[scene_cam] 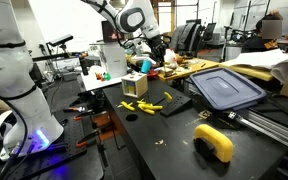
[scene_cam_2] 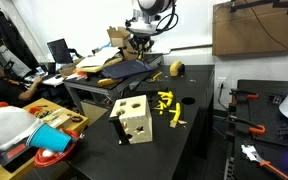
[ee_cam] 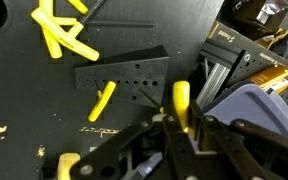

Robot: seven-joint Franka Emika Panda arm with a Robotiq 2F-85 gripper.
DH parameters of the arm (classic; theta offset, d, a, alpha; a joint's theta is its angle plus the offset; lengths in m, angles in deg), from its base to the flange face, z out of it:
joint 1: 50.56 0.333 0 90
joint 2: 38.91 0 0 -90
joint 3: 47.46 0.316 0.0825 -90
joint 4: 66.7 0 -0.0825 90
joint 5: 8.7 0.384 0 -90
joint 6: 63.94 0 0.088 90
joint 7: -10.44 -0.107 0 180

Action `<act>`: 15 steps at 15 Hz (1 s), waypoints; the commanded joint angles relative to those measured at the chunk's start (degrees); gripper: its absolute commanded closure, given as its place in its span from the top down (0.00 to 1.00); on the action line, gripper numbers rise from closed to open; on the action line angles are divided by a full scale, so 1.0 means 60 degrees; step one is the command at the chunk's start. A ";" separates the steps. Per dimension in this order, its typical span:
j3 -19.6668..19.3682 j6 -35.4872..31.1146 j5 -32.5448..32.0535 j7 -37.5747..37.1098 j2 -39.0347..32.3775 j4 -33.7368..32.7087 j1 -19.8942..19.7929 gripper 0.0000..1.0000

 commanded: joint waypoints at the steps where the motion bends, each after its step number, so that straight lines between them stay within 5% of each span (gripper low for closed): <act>1: -0.0177 0.0034 0.0835 0.0388 0.0079 0.0024 -0.0091 0.04; 15: -0.0541 -0.0254 0.3558 0.0996 -0.0813 -0.0157 -0.0589 0.04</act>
